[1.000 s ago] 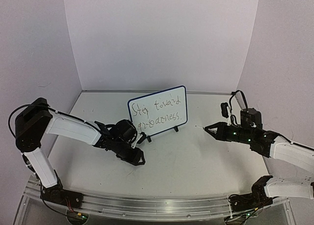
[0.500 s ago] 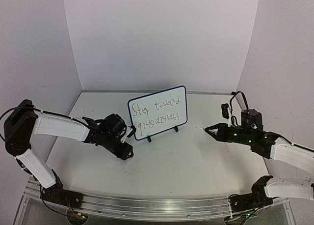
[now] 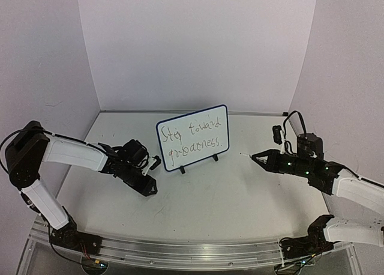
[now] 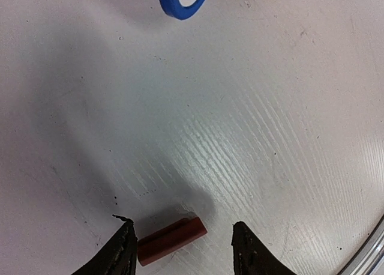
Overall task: Write a sentence on the whiteboard
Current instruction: Pick up the pen cap from the center of the board, then insert the whiteboard marker without the cap into the pen cap.
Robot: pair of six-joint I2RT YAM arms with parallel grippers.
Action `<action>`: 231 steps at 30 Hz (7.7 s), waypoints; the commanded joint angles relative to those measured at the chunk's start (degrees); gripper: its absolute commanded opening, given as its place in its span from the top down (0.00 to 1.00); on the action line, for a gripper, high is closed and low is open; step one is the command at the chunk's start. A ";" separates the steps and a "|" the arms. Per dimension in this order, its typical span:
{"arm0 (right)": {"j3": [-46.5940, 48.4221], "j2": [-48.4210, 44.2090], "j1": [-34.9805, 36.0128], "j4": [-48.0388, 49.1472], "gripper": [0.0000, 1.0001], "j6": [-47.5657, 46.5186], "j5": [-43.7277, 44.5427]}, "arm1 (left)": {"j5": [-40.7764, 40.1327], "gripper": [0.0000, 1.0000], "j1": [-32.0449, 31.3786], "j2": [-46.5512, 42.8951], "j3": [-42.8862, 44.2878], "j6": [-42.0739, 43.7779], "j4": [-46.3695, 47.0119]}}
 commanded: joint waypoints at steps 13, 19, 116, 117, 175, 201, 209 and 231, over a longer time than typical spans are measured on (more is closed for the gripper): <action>-1.23 -2.28 -0.18 1.15 1.00 1.00 -0.08 | 1.92 0.50 -4.45 1.72 0.44 -6.23 -6.59; -1.34 -1.95 -0.19 1.16 1.00 0.76 -0.10 | -7.57 0.62 -7.81 4.09 3.77 -9.76 -12.16; 21.24 29.37 12.03 -15.66 1.00 -6.54 -50.19 | 24.65 1.00 -21.82 -7.08 14.33 12.99 0.68; 21.29 29.42 12.09 -15.66 1.00 -6.53 -50.19 | 24.66 1.00 -21.83 -7.01 14.33 12.93 0.70; 23.59 35.52 17.43 -15.81 1.00 -7.01 -44.08 | 22.18 1.00 -21.84 -3.77 19.30 8.19 2.57; 24.50 38.04 21.17 -13.38 1.00 -6.36 -44.35 | 19.27 1.00 -21.74 -2.41 22.38 7.05 15.39; 24.57 38.76 22.26 -11.95 1.00 -5.57 -44.57 | 18.76 1.00 -21.73 -2.38 23.61 7.58 19.05; 25.98 27.55 4.14 -31.12 1.00 -6.93 -2.86 | -4.94 0.27 -7.69 -19.62 3.35 -5.12 5.47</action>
